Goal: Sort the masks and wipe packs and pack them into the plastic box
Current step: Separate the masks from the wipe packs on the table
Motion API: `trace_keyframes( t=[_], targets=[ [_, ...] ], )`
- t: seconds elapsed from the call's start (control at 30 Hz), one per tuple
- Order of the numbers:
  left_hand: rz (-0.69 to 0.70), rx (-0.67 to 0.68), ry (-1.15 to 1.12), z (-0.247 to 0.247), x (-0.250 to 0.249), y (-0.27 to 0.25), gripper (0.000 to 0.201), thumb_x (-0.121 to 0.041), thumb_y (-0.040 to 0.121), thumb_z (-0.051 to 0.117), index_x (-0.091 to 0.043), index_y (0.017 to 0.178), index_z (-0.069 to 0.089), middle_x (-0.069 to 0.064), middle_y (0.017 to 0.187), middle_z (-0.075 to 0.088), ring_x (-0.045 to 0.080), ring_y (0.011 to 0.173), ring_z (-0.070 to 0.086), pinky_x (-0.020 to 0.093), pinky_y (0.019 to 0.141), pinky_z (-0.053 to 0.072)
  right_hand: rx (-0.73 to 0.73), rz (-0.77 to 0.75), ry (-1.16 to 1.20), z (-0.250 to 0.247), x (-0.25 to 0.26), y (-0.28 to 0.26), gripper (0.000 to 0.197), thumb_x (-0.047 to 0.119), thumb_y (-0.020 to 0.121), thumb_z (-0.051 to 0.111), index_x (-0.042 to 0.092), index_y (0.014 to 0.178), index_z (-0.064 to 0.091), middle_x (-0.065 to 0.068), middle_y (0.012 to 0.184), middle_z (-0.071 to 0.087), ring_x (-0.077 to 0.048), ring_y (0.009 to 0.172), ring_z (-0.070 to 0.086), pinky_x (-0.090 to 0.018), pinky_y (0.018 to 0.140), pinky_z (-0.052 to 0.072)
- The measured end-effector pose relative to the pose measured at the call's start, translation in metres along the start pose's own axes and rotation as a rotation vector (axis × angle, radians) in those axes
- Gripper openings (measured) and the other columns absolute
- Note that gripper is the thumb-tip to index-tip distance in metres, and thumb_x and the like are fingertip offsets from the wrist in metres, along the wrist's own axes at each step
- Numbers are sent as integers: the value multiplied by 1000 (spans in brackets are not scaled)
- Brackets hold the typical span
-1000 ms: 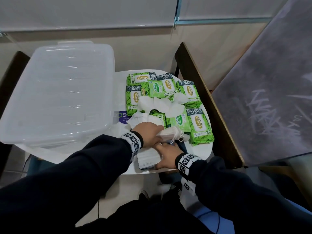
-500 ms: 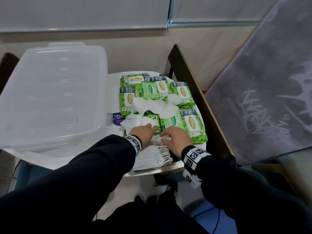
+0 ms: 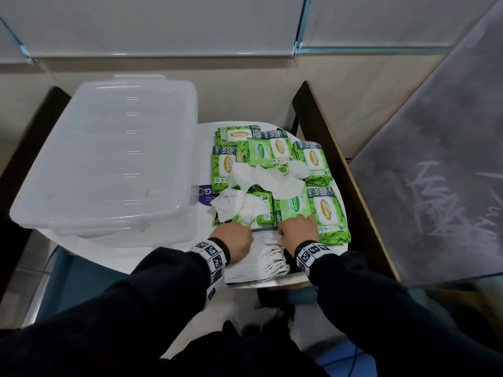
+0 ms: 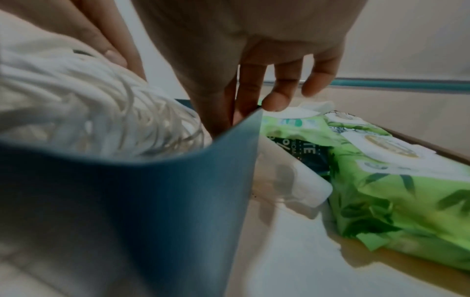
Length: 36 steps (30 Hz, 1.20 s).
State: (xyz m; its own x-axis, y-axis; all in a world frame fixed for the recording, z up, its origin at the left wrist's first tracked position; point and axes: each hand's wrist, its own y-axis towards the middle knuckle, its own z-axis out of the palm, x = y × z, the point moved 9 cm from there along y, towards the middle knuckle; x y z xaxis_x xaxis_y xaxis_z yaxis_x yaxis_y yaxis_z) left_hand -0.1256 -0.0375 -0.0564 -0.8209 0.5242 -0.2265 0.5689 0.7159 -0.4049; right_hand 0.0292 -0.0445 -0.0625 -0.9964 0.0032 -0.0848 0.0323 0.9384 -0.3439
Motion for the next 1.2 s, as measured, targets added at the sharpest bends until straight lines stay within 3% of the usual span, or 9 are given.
trace_keyframes(
  t=[0.13,0.3,0.47,0.57,0.67,0.77,0.9,1.03,1.2],
  targets=[
    [25,62,-92,4,1,-4,40,-35,103,41,-9,91,69,15,96,70,35,92,62,42,83,53,-46,65,205,-6,-20,0,11,37,86,64,32,91,74,9,88,72,-20,90,65,-38,97,42],
    [22,-16,-211,1,18,-11,31,-33,103,44,-13,97,67,11,102,71,32,97,63,37,84,50,-49,24,204,0,-20,-13,24,35,95,60,35,114,76,8,113,75,-22,107,66,-40,103,39],
    [-86,20,-26,7,20,-21,54,-54,105,34,-13,80,59,8,80,58,28,79,55,36,72,45,-83,39,230,2,-10,-15,23,32,95,53,25,93,74,5,89,73,-24,87,67,-37,86,40],
    [-75,83,36,6,16,-19,62,-61,104,31,-12,83,61,13,88,65,30,85,60,36,72,43,-67,50,245,0,-8,-13,28,39,98,49,27,91,74,5,86,71,-24,84,66,-35,76,38],
    [-11,55,58,2,14,-19,57,-57,105,33,-11,104,67,15,102,69,33,96,63,35,72,38,-19,68,239,-2,-7,-8,24,39,97,54,32,100,77,4,94,74,-24,87,69,-32,75,50],
    [35,25,15,-3,17,-22,49,-51,106,37,-13,117,65,14,106,68,33,100,61,34,73,36,24,96,236,-3,-7,-6,23,35,94,58,28,98,79,1,87,74,-24,79,68,-33,74,58],
    [61,40,-74,-3,24,-21,44,-42,107,38,-10,101,67,7,90,62,27,85,55,35,73,38,78,115,219,-4,-7,-9,20,32,91,62,21,91,79,0,81,71,-23,76,68,-32,72,59],
    [100,67,-136,-3,25,-16,35,-34,103,41,-17,104,71,6,104,72,26,92,63,35,79,48,208,142,224,-1,-14,-16,21,36,87,67,17,92,75,-3,85,69,-24,79,67,-31,73,57],
    [99,125,-176,0,22,-7,35,-24,98,42,-26,117,71,2,118,71,24,106,64,37,93,53,338,163,285,-8,-25,-27,29,43,86,63,14,82,67,-2,69,63,-25,75,69,-34,78,61]
  ],
)
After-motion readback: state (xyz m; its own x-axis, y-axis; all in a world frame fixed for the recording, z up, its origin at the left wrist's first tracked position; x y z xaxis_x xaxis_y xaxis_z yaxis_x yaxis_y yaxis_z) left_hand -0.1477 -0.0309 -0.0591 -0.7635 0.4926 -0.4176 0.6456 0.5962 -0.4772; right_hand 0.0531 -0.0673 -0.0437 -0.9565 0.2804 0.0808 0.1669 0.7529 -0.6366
